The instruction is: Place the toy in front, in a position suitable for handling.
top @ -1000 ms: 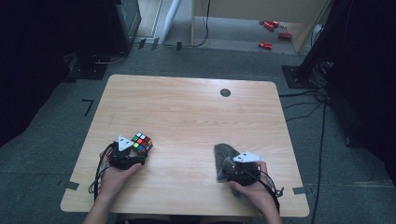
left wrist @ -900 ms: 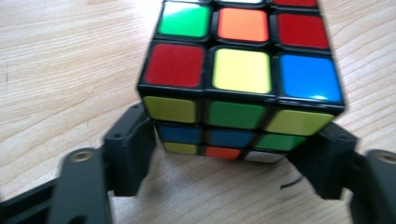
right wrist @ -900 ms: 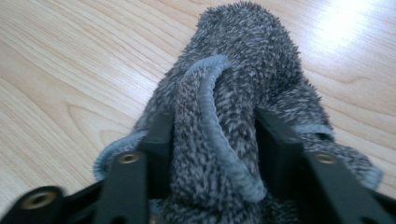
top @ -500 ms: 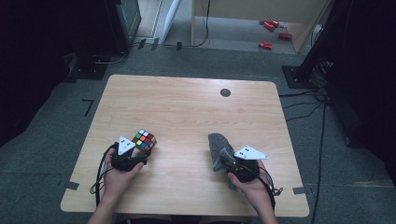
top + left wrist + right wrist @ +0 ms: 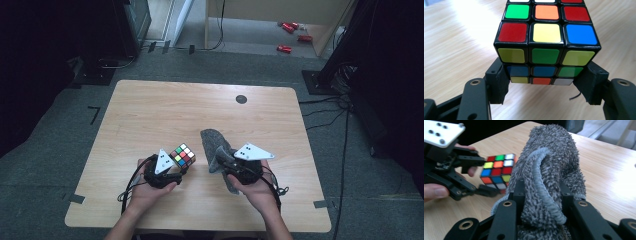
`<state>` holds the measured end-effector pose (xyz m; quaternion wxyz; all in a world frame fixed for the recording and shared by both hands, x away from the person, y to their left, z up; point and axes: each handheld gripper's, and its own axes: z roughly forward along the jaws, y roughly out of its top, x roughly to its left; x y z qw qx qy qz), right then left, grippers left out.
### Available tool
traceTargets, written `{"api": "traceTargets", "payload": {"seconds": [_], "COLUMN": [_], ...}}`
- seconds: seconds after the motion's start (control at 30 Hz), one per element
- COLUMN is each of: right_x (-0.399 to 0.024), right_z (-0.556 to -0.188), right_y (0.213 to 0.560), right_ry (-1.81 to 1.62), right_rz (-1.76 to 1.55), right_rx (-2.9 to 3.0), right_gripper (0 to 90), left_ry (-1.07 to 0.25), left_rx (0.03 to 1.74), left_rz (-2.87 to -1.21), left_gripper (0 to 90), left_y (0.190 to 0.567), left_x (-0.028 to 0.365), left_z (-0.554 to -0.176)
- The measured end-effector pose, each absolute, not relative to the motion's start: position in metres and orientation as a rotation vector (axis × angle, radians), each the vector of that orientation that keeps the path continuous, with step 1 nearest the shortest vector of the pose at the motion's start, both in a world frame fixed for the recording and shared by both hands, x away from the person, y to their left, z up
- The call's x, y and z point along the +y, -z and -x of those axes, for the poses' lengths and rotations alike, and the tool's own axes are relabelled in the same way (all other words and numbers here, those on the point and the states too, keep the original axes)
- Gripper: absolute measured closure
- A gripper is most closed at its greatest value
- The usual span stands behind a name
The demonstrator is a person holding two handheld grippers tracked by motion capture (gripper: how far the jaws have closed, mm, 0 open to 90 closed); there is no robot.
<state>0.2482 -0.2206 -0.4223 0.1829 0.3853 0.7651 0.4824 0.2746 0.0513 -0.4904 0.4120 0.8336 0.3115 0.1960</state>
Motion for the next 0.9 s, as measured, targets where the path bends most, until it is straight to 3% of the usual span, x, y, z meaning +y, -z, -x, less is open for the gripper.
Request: {"api": "traceTargets", "payload": {"seconds": [0.4, 0.73, 0.9], "right_x": [-0.167, -0.184, -0.160], "right_z": [-0.240, -0.248, -0.234], "right_y": [0.442, 0.441, 0.438], "right_ry": [-1.323, -1.250, -1.266], "right_rz": [-0.906, -1.001, -0.838], "right_rx": [2.236, 2.177, 2.271], "right_gripper": [67.9, 68.1, 66.3], "left_ry": [-0.490, -0.484, -0.492], "left_rx": [0.672, 0.677, 0.646], "left_rz": [-2.190, -2.171, -2.192], "left_gripper": [35.3, 35.4, 35.4], "left_y": [0.489, 0.487, 0.489], "left_x": [0.018, 0.024, 0.015], "left_z": [-0.255, -0.256, -0.250]}}
